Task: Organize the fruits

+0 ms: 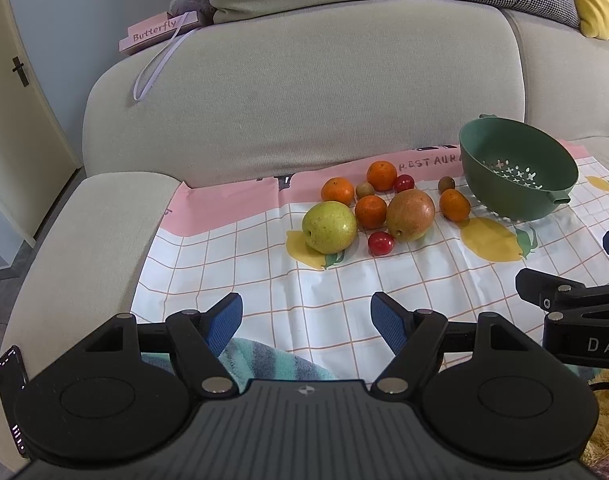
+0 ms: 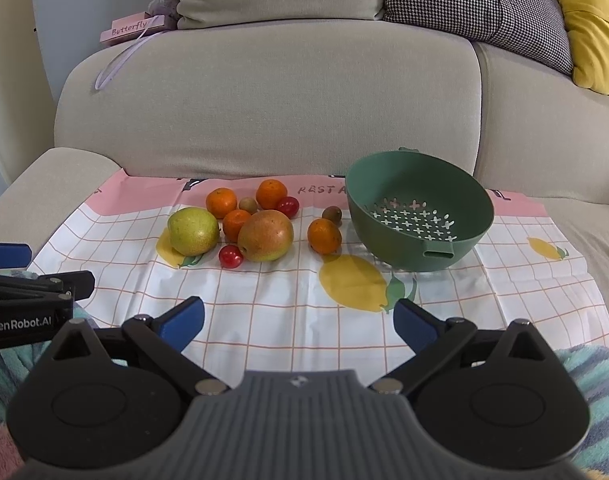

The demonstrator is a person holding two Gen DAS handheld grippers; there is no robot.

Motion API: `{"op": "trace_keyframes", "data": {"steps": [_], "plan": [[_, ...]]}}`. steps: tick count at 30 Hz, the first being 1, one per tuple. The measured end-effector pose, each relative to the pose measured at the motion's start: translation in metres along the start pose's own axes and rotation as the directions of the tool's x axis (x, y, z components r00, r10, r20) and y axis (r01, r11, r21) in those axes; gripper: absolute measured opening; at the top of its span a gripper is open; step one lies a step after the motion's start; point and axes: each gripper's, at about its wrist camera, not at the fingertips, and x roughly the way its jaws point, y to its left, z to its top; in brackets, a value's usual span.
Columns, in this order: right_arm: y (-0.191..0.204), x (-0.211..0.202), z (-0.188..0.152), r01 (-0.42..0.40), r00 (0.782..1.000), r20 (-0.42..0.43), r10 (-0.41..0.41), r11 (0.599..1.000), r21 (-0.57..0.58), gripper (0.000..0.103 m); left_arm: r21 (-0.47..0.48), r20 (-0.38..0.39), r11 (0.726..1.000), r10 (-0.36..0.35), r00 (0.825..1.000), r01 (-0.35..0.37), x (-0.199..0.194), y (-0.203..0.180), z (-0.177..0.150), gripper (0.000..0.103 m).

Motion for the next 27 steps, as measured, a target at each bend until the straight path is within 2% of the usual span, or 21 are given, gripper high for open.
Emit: {"op": "trace_keyframes", "data": {"steps": [14,27], "plan": [[0.003,0.008,0.0,0.001,1.0,-0.018,-0.001,1.0,-0.005,0.099,-0.006,-0.006,1.0,-0.001,1.0,0.001,0.002,0.002,0.002,0.086],[0.01,0.023,0.002,-0.007,0.999,-0.044,0.005,1.0,-0.028,0.099,-0.016,-0.037,1.0,-0.015,0.999,0.014,0.019,0.009,0.009,0.086]]}}
